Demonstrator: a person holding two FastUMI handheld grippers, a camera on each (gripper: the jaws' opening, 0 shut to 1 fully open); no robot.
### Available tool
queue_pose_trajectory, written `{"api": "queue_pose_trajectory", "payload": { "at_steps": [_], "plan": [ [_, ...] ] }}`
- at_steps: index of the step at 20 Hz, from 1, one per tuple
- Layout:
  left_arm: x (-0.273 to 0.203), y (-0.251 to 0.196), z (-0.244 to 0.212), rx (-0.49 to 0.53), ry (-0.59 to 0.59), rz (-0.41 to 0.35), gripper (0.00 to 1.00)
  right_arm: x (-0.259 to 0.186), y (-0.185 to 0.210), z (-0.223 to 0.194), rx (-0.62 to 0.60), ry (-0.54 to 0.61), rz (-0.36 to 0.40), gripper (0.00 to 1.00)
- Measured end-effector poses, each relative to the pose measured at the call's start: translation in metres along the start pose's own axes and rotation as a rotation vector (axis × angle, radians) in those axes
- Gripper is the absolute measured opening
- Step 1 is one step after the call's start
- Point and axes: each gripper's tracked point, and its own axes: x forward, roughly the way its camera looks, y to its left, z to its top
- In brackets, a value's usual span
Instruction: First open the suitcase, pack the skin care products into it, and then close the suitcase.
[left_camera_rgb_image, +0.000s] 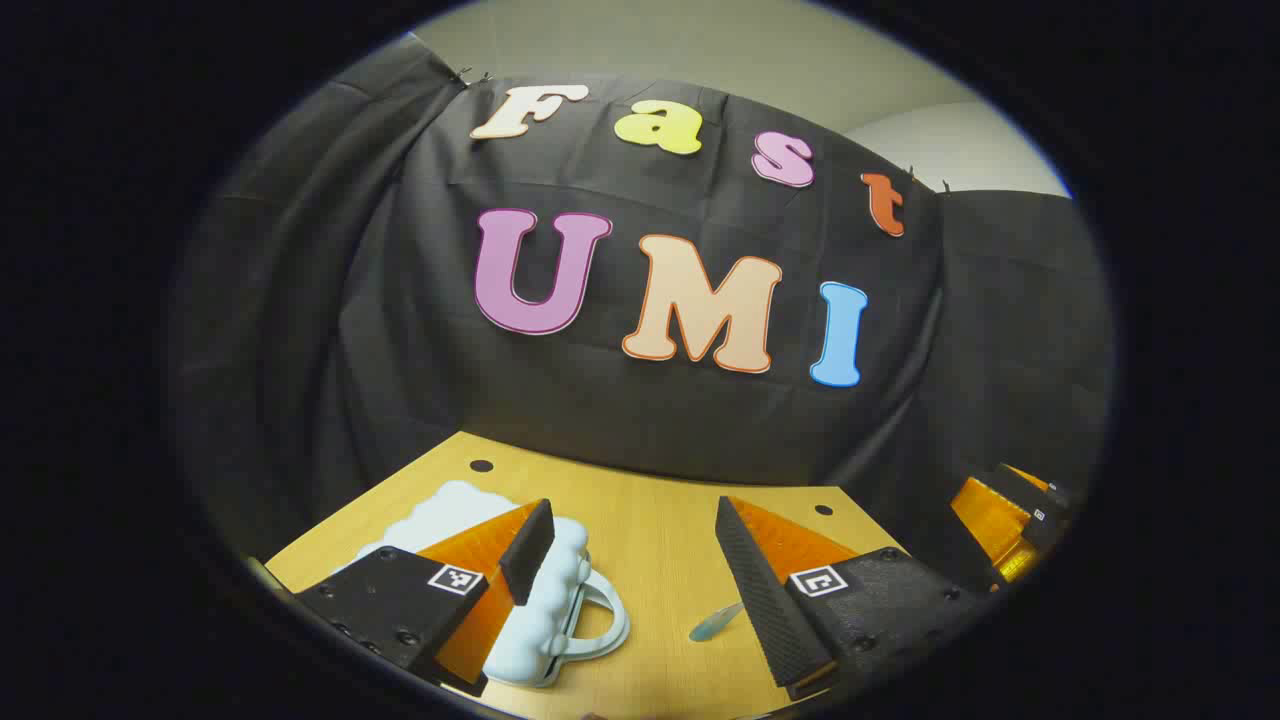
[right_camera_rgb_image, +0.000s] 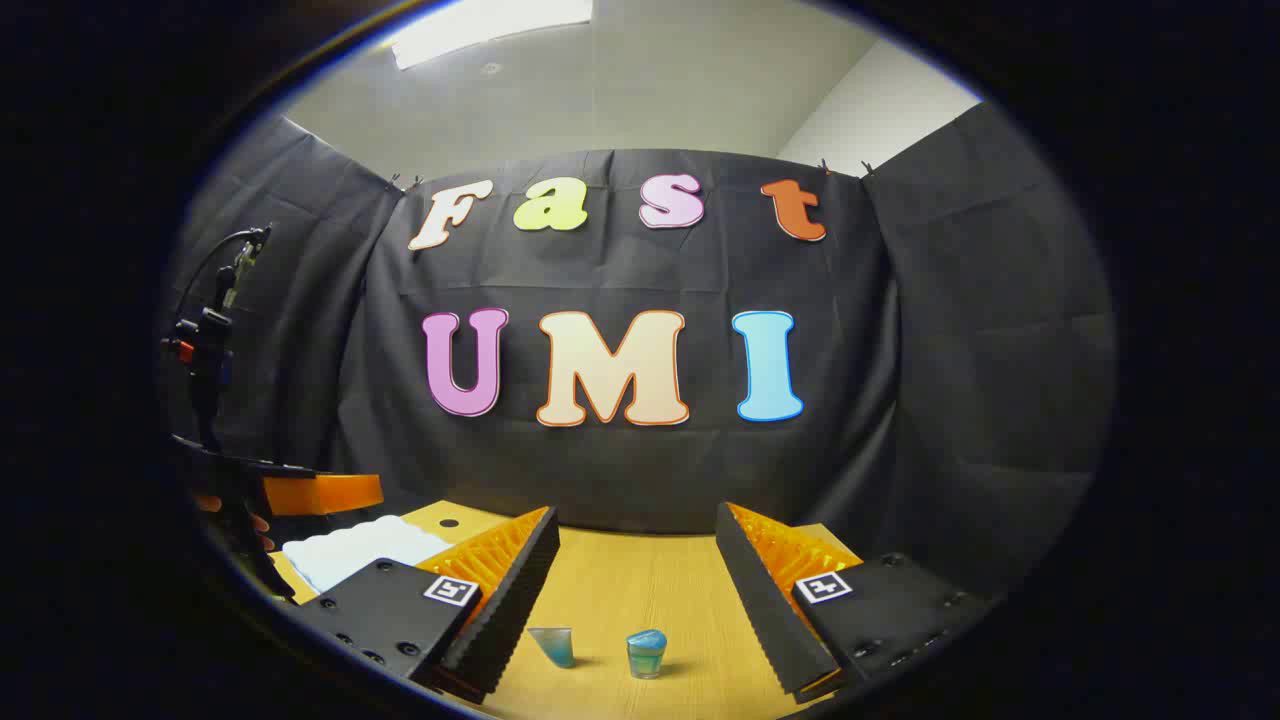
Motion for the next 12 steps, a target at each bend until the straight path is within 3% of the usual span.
{"api": "queue_pose_trajectory", "payload": {
  "at_steps": [12],
  "plan": [
    [0.003, 0.001, -0.022, -0.011, 0.068, 0.041, 0.95, 0.009, -0.006, -0.01, 0.005, 0.018, 0.029, 0.99]
  ]
}}
